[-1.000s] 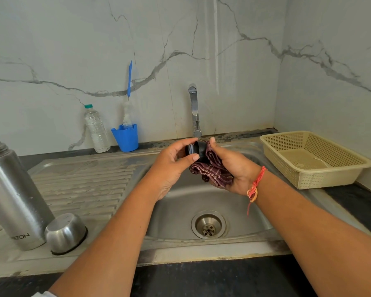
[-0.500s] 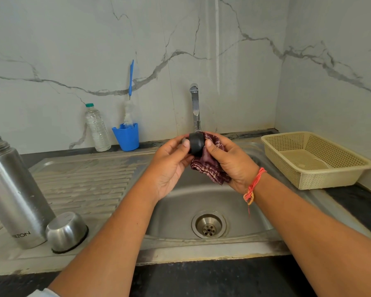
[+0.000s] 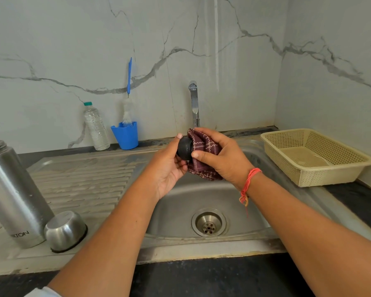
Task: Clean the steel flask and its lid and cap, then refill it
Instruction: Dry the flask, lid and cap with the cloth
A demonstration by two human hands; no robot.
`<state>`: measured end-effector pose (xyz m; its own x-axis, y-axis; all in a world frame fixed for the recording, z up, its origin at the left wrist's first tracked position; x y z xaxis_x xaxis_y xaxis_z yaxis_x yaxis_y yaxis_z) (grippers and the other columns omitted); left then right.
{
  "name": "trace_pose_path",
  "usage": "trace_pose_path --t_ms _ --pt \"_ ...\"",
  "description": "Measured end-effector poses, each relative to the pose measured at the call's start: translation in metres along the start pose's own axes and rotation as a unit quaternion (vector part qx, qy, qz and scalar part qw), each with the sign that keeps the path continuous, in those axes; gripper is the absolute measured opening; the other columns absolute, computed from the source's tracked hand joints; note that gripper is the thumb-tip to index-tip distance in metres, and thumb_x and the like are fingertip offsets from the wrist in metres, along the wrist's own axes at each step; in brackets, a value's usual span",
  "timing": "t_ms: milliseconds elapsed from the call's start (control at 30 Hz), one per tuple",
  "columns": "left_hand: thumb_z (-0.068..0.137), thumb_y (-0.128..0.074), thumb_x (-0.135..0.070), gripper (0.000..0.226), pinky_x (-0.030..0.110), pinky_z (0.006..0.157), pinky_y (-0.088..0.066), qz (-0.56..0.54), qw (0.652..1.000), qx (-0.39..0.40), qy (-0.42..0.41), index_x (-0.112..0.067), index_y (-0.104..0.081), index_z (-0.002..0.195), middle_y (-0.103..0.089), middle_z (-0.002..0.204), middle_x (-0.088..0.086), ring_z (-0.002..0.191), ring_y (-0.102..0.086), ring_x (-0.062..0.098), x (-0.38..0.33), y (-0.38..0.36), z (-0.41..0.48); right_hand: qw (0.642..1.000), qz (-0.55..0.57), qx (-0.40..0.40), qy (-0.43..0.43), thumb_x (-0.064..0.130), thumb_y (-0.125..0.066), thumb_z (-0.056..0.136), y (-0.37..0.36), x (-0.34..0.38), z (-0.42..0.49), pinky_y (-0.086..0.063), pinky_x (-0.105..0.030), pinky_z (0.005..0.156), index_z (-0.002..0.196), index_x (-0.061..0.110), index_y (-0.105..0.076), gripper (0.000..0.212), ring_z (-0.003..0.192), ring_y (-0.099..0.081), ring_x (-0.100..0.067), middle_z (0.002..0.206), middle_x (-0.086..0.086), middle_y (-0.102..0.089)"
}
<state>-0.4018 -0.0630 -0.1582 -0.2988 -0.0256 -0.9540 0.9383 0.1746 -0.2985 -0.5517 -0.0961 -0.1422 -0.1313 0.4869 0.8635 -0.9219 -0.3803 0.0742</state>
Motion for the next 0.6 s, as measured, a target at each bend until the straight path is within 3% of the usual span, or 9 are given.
trace_pose_path --t_ms 233,333,600 --pt "0.101 -0.060 -0.047 0.038 0.016 0.049 -0.044 -0.021 0.999 -0.011 0.036 -0.013 -0.070 0.111 -0.068 0.090 0.006 0.065 -0.055 0.007 0.0044 -0.0014 0.0002 0.995 -0.098 0.021 0.025 0.019 -0.089 0.074 -0.0028 0.0028 0.0002 -0.051 -0.029 0.103 0.139 0.022 -0.056 0.073 0.114 -0.063 -0.006 0.126 0.008 -0.064" --pt "0.100 -0.061 -0.047 0.037 0.015 0.047 -0.045 -0.020 0.999 -0.006 0.042 -0.013 -0.070 0.111 -0.069 0.088 0.005 0.061 -0.055 0.005 0.0057 -0.0020 0.0000 0.991 -0.125 0.016 0.034 0.026 -0.089 0.075 -0.0030 0.0033 -0.0010 -0.053 -0.030 0.101 0.137 0.027 -0.057 0.070 0.111 -0.064 -0.005 0.123 0.012 -0.066" --pt "0.100 -0.059 -0.053 0.048 0.017 0.053 -0.042 -0.040 0.999 -0.009 0.019 -0.011 -0.070 0.121 -0.064 0.087 0.001 0.059 -0.048 0.003 0.0054 -0.0054 0.0030 0.998 -0.046 -0.044 0.011 0.025 -0.081 0.085 -0.0042 -0.0012 -0.0032 -0.055 -0.032 0.099 0.133 0.022 -0.061 0.052 0.105 -0.069 -0.006 0.115 0.006 -0.072"
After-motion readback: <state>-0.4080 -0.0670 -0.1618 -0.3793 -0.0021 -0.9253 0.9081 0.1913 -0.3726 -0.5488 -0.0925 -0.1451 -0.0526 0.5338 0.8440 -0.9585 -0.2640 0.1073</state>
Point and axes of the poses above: each hand's wrist, its own z-axis towards the middle knuckle, its own y-axis out of the back of the hand, x = y × z, the point moved 5 cm from there along z, towards the middle knuckle
